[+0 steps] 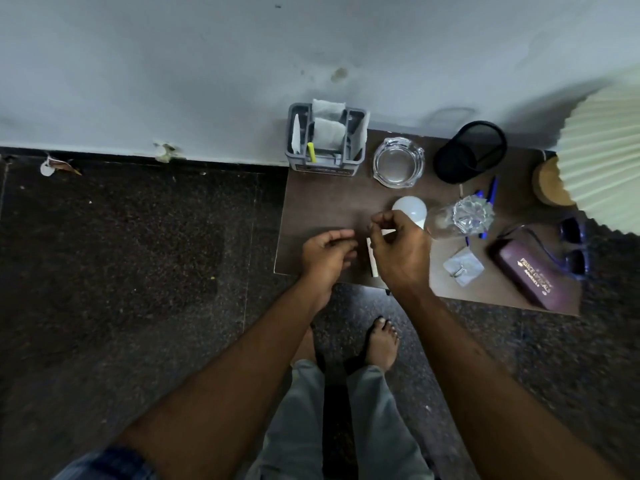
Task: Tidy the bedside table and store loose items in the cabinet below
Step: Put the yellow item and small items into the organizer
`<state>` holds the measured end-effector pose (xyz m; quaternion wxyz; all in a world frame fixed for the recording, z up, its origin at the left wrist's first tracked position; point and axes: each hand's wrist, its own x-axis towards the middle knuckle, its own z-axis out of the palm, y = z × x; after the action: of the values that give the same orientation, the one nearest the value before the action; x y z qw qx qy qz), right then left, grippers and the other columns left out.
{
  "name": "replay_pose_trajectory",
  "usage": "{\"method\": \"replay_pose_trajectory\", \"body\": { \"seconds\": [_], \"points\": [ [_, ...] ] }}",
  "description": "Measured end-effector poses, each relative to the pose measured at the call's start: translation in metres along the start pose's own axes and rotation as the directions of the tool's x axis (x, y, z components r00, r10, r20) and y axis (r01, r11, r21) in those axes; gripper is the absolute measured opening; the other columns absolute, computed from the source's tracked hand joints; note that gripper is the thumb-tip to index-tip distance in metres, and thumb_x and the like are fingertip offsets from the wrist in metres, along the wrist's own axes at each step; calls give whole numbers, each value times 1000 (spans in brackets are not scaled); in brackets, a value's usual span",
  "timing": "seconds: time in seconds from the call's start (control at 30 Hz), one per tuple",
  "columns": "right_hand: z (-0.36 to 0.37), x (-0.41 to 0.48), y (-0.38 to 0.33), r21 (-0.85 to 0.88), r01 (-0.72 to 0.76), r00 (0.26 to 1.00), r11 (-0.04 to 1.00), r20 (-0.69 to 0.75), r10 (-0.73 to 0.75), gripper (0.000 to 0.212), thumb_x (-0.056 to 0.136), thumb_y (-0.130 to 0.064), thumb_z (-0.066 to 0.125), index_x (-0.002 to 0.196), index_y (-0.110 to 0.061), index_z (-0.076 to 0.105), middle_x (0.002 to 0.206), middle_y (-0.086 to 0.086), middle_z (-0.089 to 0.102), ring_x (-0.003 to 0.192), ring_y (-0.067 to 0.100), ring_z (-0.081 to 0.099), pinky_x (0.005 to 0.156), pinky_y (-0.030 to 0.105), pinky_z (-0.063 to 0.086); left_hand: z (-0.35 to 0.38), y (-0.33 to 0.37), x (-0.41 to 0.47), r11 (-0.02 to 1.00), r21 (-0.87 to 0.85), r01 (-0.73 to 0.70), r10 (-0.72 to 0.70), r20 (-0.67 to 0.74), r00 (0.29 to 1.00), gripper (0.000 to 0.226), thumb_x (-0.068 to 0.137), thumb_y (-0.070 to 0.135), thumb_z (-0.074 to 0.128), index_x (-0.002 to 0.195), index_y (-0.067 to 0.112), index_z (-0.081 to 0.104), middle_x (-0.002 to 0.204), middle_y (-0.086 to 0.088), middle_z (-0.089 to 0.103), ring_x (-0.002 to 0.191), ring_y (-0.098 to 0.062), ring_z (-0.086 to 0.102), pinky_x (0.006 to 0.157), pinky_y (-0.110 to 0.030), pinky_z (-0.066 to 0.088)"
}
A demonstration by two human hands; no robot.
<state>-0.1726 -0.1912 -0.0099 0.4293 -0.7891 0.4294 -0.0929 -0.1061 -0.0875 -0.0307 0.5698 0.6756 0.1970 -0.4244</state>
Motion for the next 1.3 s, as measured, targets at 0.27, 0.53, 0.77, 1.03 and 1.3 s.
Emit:
{"method": "replay_pose_trajectory", "body": {
  "seconds": [0.27,0.53,0.77,1.03,1.3],
  "points": [
    [-10,-30,38,-7,-181,983,984,-16,180,9,86,-19,75,94,-15,73,79,-2,74,71,14,71,72,37,60,14,-18,5,990,138,-21,21,-2,1000,20,92,2,62,108,7,72,81,-1,71,65,-7,63,54,-13,52],
    [-4,-49,56,-157,-258,963,953,35,266,16,87,-29,76,101,-21,73,93,0,78,88,21,72,78,34,58,25,-29,19,892,419,-169,200,-31,979,25,73,13,66,93,26,71,84,6,73,80,-20,72,77,-37,60],
    [6,-55,54,-235,-281,953,931,48,300,24,84,-39,77,100,-23,69,93,-1,76,90,25,71,75,40,58,32,-24,25,779,572,-258,292,33,956,31,80,9,72,110,15,73,87,3,71,82,-11,65,84,-28,57],
    [9,-54,52,-264,-308,939,914,67,336,21,86,-36,74,99,-21,71,97,5,77,92,34,71,77,43,59,33,-23,26,727,628,-277,324,42,945,20,80,9,71,99,17,76,94,-2,75,87,-15,69,79,-22,51],
    [6,-56,49,-277,-256,956,926,69,285,19,88,-39,70,96,-21,70,92,3,77,89,31,71,75,42,58,27,-20,28,735,617,-282,326,43,944,10,80,10,73,87,17,73,83,5,72,79,-13,67,77,-25,54]
  ]
}}
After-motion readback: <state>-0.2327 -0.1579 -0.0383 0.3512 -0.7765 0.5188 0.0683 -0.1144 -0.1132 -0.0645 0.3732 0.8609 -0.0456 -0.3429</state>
